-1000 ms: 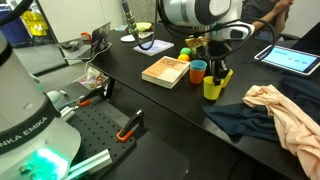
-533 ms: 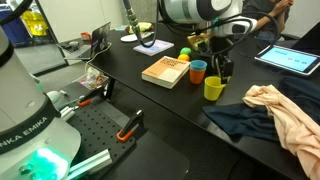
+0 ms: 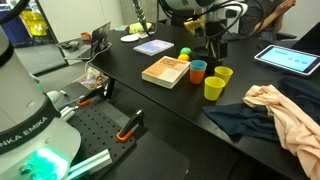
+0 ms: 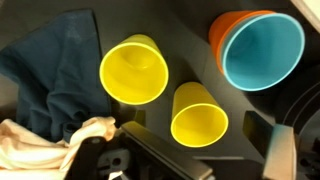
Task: Unstack the cups
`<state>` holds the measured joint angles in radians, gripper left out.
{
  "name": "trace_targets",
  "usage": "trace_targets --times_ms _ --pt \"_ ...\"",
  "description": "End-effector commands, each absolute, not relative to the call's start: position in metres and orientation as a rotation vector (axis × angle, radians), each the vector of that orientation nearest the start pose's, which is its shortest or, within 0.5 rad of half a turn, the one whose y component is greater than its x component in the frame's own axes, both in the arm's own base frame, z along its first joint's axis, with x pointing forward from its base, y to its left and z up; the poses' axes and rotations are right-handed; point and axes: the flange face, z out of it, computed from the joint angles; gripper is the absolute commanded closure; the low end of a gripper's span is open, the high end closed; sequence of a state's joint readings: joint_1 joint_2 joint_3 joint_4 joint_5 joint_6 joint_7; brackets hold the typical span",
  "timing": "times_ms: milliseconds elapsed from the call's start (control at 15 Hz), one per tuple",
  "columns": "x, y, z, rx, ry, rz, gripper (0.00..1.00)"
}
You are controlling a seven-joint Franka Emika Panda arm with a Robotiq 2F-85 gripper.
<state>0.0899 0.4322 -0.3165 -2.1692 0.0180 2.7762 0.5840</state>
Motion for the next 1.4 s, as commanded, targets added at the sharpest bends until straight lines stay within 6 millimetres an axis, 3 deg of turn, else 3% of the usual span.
trace_targets --times_ms 0,267,800,867,933,1333 --pt "0.589 -0.108 0.221 -2.924 1.17 -0.286 0.0" --pt "0.598 -0.092 0.206 -2.931 1.122 -0.227 0.0" --pt "0.599 -0.098 0.179 -2.978 1.139 -0.166 0.0" --pt "0.599 -0.097 0.178 -2.978 1.137 -0.165 0.25" --pt "0.599 -0.096 0.177 -2.98 1.131 -0.165 0.26" --pt "0.601 -0.095 0.179 -2.987 1.116 -0.17 0.73"
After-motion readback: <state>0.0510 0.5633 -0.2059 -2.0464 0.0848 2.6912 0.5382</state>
